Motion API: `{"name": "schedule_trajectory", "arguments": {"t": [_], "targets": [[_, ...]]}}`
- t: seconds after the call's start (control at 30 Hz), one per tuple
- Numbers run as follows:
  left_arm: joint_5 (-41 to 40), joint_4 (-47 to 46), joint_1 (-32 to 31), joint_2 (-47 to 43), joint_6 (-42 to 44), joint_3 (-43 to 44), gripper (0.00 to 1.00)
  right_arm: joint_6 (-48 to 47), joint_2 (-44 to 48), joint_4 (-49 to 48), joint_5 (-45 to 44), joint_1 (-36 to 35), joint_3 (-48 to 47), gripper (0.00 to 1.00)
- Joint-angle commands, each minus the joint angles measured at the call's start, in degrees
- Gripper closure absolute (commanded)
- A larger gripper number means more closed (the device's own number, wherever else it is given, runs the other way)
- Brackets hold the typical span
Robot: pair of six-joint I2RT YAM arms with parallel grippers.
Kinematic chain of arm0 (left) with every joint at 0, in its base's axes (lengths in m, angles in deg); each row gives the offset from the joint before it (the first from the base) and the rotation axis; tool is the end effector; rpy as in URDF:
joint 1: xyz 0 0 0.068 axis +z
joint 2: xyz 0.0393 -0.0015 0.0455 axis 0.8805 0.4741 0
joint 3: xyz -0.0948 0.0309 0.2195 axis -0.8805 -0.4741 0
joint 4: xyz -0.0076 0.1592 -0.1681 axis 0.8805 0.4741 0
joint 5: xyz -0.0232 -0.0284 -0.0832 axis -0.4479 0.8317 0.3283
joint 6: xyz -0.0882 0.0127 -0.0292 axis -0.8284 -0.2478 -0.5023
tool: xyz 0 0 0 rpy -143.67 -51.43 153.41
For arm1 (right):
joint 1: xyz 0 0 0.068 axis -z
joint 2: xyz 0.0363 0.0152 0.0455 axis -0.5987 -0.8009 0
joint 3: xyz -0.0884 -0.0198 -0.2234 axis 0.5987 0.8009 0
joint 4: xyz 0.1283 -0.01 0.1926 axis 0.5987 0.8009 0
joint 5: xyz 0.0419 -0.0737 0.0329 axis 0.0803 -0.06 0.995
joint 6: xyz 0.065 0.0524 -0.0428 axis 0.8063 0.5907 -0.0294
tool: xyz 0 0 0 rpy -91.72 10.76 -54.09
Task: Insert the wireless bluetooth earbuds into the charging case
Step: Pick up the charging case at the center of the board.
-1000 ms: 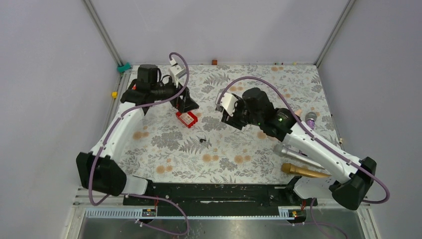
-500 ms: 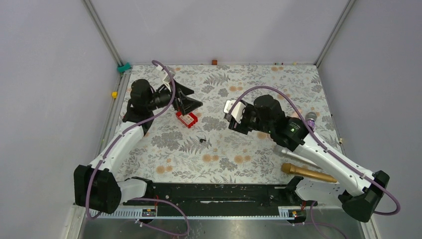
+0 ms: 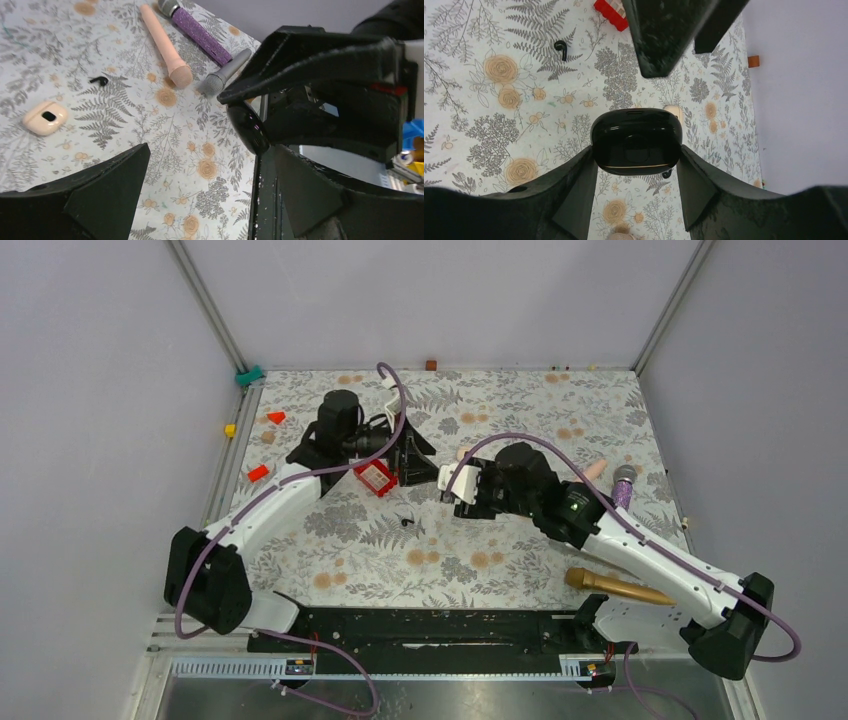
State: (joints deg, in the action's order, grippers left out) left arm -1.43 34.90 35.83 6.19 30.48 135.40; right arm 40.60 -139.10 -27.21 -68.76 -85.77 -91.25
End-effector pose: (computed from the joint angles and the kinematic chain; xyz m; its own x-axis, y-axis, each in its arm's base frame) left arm 0.2479 -0.1986 0.3035 -0.4253 0.0793 -0.9016 0.8975 0.1658 -0.4087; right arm 0.1765 0.2122 0.2992 0.3445 -0.6622 -0.6654 -0.7739 0.2008 -0.6006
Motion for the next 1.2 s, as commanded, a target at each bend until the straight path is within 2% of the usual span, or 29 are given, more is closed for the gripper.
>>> {"name": "schedule_trajectory", "arguments": {"t": [0.0, 0.27, 0.43, 0.57, 0.83, 0.93, 1.03, 1.07, 1.1, 1.13, 1.17], "targets": [[1.41, 0.54, -1.73, 3.93, -3.59, 4.11, 0.01, -3.16, -0.33, -3.01, -3.80, -1.46, 0.84, 0.51], [1.31, 0.74, -4.74, 8.48, -6.10, 5.86, 0.02, -4.68, -1.25, -4.07, -7.34, -2.79, 1.64, 0.51], [2.72, -0.42, -5.49, 8.75, -6.61, 5.71, 0.20, -5.23, -1.86, -4.62, -8.62, -3.32, 2.01, 0.51], [3.12, -0.42, -5.85, 8.96, -6.60, 5.72, 0.40, -5.50, -2.35, -4.96, -9.85, -3.69, 2.02, 0.50], [3.57, -0.42, -6.47, 9.70, -6.71, 5.96, 0.43, -5.69, -2.74, -5.16, -10.32, -4.57, 1.79, 0.50], [3.92, -0.47, -6.71, 9.95, -6.47, 6.01, 0.57, -5.75, -2.83, -5.54, -10.97, -4.71, 1.92, 0.50], [3.94, -0.46, -6.73, 9.96, -6.21, 5.89, 0.76, -5.59, -2.90, -5.86, -11.70, -4.76, 1.89, 0.48], [4.01, -0.46, -6.79, 9.88, -6.12, 5.92, 0.86, -5.23, -2.92, -5.90, -11.90, -4.74, 1.73, 0.45], [3.98, -0.53, -6.70, 9.75, -6.03, 5.81, 0.93, -4.57, -2.80, -5.89, -12.23, -4.69, 1.49, 0.41], [4.04, -0.51, -6.72, 9.49, -5.82, 5.76, 0.98, -3.86, -2.53, -5.90, -12.43, -4.73, 1.23, 0.32], [4.20, -0.54, -6.67, 9.23, -5.58, 5.79, 1.00, -2.86, -2.22, -5.85, -12.56, -4.71, 0.90, 0.19]]}}
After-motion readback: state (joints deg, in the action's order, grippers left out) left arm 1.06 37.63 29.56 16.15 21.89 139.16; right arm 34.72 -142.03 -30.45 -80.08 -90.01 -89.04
